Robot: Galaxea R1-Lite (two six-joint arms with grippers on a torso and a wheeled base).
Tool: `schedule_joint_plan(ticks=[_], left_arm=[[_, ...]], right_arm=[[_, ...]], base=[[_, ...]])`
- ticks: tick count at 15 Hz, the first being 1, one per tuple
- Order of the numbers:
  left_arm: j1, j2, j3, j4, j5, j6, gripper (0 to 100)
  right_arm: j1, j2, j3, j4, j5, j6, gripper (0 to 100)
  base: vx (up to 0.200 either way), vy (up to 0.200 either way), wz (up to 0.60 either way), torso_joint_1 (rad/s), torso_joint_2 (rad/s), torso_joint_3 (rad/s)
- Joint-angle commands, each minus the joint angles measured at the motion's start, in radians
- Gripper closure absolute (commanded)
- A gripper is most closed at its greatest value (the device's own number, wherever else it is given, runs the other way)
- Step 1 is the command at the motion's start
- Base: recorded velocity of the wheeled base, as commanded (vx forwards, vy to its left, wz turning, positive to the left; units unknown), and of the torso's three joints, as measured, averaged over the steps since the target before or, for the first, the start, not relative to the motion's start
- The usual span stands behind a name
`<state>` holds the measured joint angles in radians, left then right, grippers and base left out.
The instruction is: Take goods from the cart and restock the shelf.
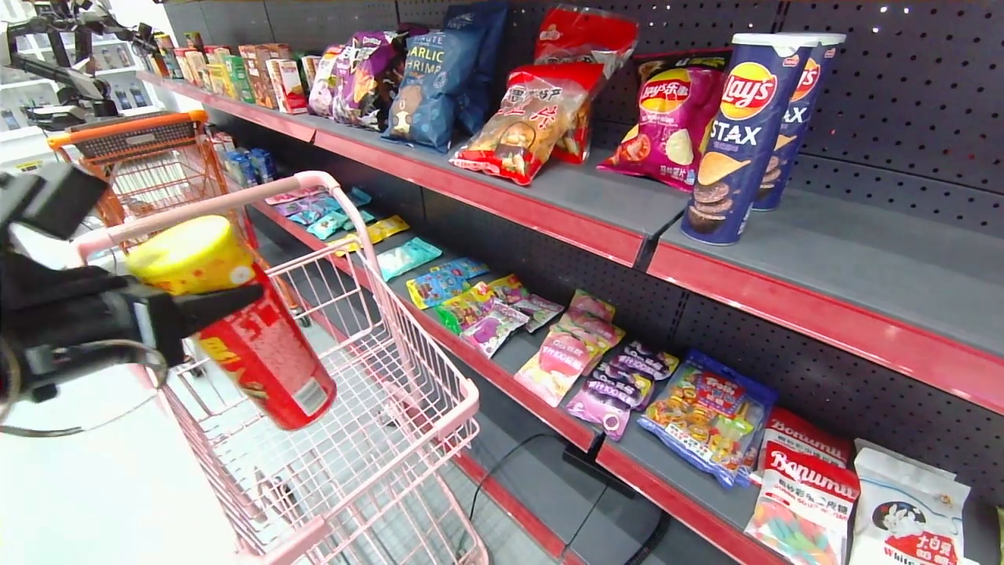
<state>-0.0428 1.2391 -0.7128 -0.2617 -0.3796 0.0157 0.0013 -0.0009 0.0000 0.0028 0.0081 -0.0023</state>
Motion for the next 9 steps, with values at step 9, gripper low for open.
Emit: schedule_joint_plan(ticks=[9], left_arm=[[0.041,-0.692,0.111,0.366,0.117,0.073,100]], right_arm=[[0.0,0.001,0.0,0.0,-0.002,0.005,0]], base=[[0.0,0.0,0.0,0.114,-0.33,-0.209]])
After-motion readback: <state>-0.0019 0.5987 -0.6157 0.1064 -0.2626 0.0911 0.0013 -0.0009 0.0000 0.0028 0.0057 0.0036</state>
